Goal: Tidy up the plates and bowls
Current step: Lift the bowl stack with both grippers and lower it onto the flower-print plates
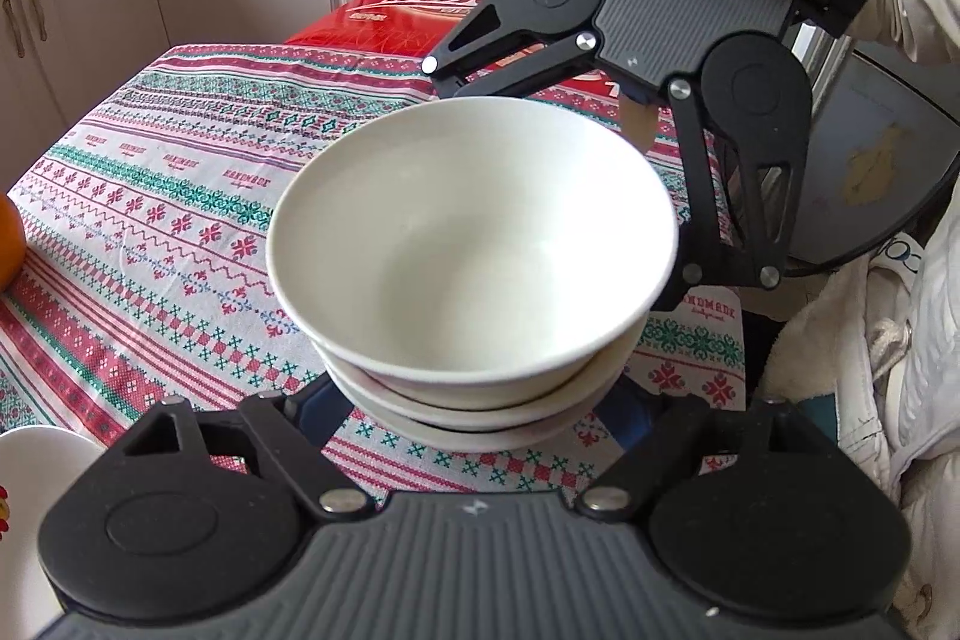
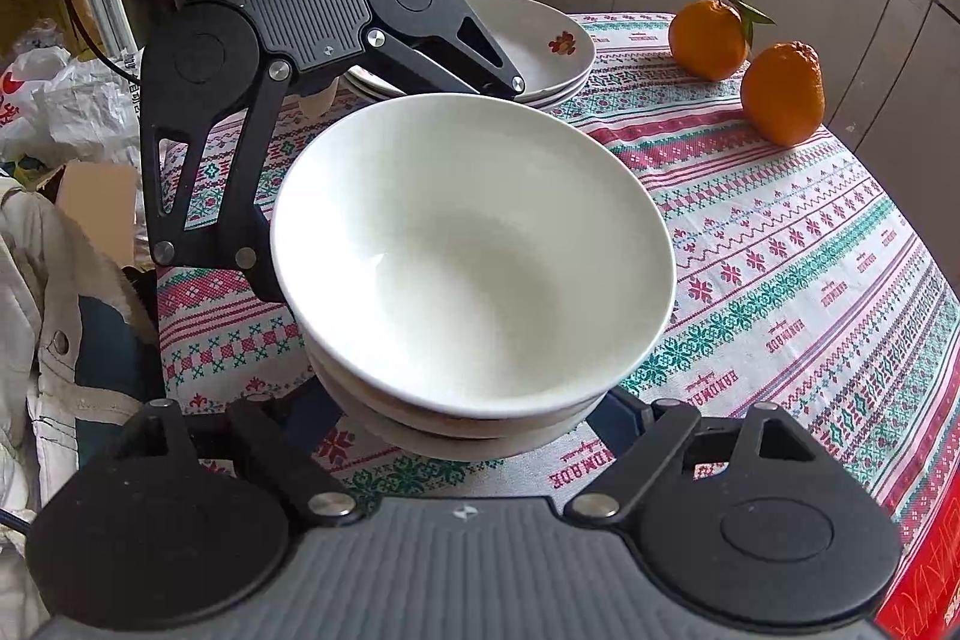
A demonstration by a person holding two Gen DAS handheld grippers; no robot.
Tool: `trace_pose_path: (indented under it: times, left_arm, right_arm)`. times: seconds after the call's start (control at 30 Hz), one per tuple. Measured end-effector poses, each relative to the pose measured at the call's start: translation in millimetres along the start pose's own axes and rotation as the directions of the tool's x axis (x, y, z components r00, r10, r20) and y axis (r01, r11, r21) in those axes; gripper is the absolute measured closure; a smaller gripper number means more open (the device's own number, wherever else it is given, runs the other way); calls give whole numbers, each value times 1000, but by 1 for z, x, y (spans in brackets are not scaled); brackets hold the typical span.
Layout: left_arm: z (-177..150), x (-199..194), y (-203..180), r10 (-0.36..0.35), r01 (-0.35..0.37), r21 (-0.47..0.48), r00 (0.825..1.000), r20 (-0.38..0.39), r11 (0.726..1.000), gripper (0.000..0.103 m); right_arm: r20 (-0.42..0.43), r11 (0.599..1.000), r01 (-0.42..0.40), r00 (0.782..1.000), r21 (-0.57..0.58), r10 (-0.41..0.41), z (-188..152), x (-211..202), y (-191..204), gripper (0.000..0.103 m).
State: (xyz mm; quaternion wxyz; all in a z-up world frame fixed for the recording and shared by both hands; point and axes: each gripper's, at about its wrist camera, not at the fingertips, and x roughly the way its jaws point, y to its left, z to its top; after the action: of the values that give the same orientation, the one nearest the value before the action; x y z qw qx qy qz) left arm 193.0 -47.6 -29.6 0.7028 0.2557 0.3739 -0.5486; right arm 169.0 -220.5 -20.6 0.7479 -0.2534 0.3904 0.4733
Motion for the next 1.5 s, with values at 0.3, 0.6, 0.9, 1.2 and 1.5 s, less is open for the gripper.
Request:
trace_pose_path:
  times: [0.3, 0.6, 0.9, 1.2, 1.5]
  left_arm:
    - [-1, -38, -3, 59, -59, 10, 997, 52, 998, 18]
    - [-19, -89, 12, 177, -175, -26, 979, 99, 984, 18]
    - [-55, -119, 46, 287, -278, -112, 955, 78, 954, 18]
    - [-85, -120, 75, 314, -297, -203, 948, 56, 933, 18]
    - [-101, -119, 86, 317, -299, -240, 948, 39, 924, 18]
  right_arm:
    - [14, 997, 42, 999, -61, -41, 31, -18, 13, 14]
    - [49, 982, 66, 997, -177, -58, 90, -15, 19, 14]
    - [58, 964, 24, 998, -264, -9, 150, 30, 8, 14]
    - [27, 959, -31, 999, -281, 40, 180, 75, -5, 14]
    - [25, 963, -58, 997, -264, 67, 187, 94, -6, 14]
